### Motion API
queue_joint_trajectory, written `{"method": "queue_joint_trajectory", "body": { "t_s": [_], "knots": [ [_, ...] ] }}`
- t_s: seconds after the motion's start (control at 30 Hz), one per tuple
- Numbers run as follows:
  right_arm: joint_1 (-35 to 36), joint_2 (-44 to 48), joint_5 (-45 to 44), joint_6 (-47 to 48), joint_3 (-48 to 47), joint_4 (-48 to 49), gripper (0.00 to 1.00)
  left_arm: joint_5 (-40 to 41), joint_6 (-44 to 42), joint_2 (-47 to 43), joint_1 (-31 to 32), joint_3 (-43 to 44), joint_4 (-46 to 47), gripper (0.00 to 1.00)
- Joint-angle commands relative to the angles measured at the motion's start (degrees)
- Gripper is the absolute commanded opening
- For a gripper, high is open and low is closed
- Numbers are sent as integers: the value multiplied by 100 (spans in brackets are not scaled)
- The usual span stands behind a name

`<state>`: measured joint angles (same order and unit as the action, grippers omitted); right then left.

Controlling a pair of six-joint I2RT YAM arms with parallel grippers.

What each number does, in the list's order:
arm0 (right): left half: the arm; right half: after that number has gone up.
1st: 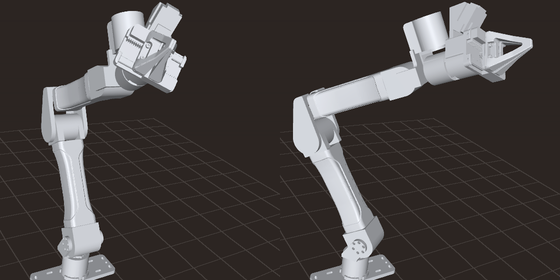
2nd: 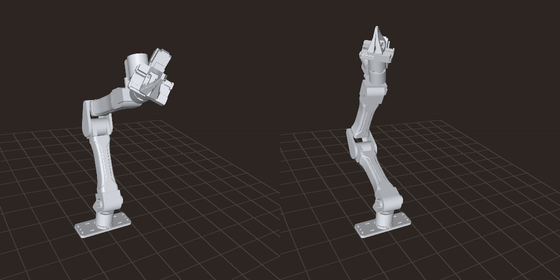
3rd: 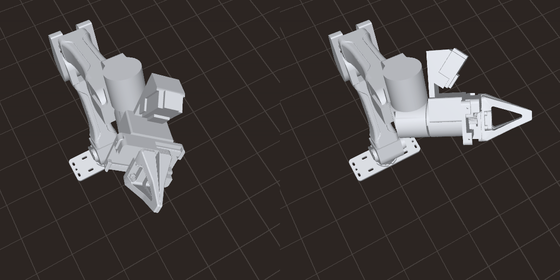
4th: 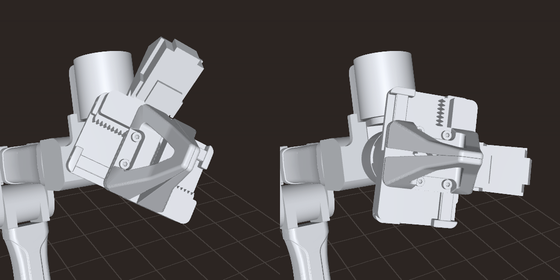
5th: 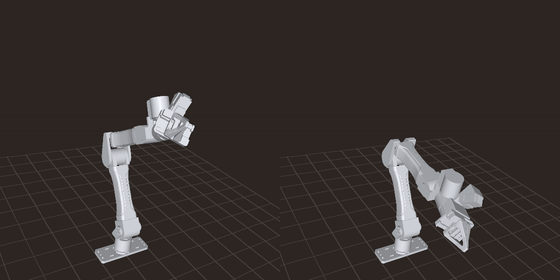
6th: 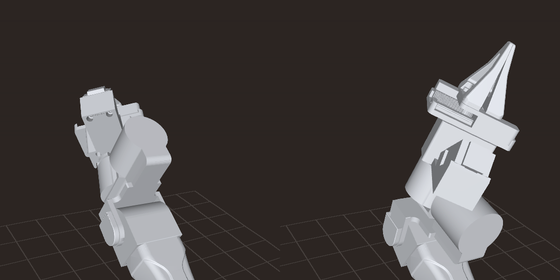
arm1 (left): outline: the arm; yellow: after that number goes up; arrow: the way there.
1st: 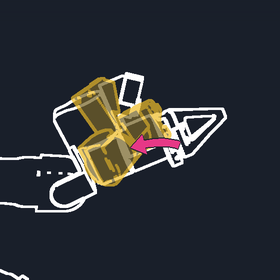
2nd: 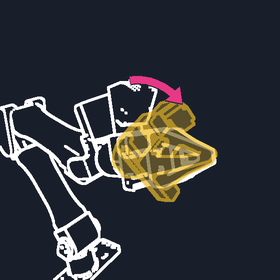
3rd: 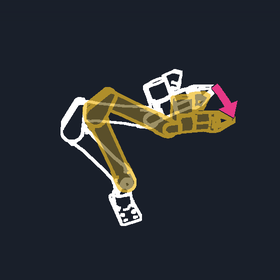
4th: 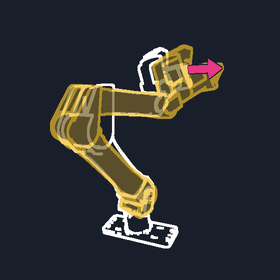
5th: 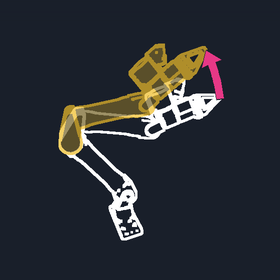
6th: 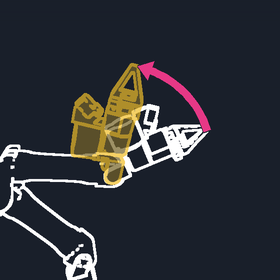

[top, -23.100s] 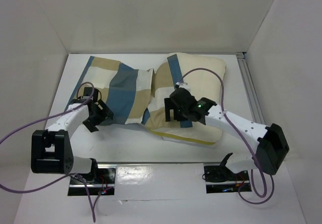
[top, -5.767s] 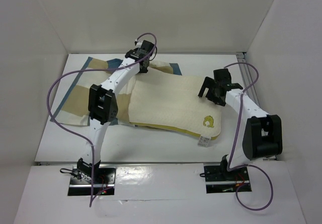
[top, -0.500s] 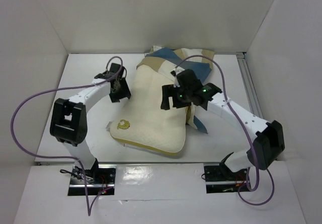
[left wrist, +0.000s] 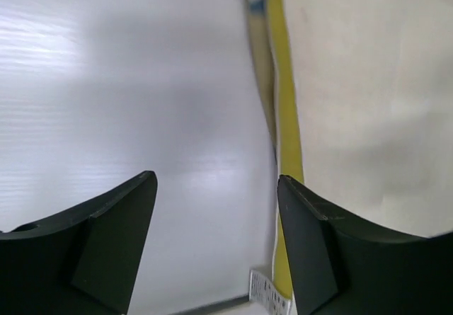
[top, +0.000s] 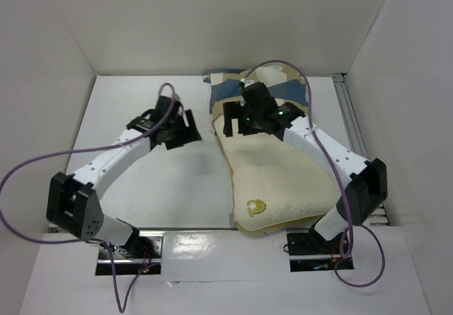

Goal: Put the pillow into the pillowcase

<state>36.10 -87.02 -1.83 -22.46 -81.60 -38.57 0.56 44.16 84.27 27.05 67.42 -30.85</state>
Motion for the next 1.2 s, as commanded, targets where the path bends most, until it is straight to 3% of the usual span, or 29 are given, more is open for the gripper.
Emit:
{"method": "queue_joint_trajectory", "body": {
  "t_s": [0.0, 0.17, 0.2, 0.23, 0.3, 0.33, 0.43, 0.53, 0.57, 0.7, 0.93, 1.17],
  "knots": [
    [538, -779, -756, 128, -408, -19, 100, 147, 277, -542, -734, -298, 0, 82],
    [819, -2115, -1670, 128, -594, 86, 100, -494, 225, -649, -1087, -685, 52, 80],
    [820, -2282, -1785, 128, -533, 86, 97, -556, 224, -649, -1088, -756, 53, 80],
    [820, -2423, -1865, 128, -532, 86, 88, -670, 146, -649, -1088, -922, 157, 78],
    [820, -2609, -1918, 189, -471, 147, 43, -802, 66, -649, -992, -1107, 420, 77],
    [820, -2609, -1918, 267, -471, 87, 0, -942, 66, -710, -852, -1308, 535, 77],
    [750, -1900, -1533, 645, -401, 270, 0, -1564, 5, -710, -587, -1660, 1384, 76],
    [250, -757, -111, 1111, -14, 674, 0, -2417, 127, -710, -403, -2267, 2501, 74],
    [-91, -363, 606, 1164, 47, 736, 0, -2533, 180, -519, -324, -2425, 3053, 77],
    [-507, -88, 1552, 1357, -14, 473, 0, -2684, 180, 35, -201, -2357, 3628, 88],
    [-876, -35, 1984, 1420, 91, 428, 0, -2859, 365, 485, -77, -2356, 4727, 94],
    [-1034, -34, 2204, 1367, 92, 429, 0, -2613, 84, 757, 248, -2216, 5247, 96]
  ]
}}
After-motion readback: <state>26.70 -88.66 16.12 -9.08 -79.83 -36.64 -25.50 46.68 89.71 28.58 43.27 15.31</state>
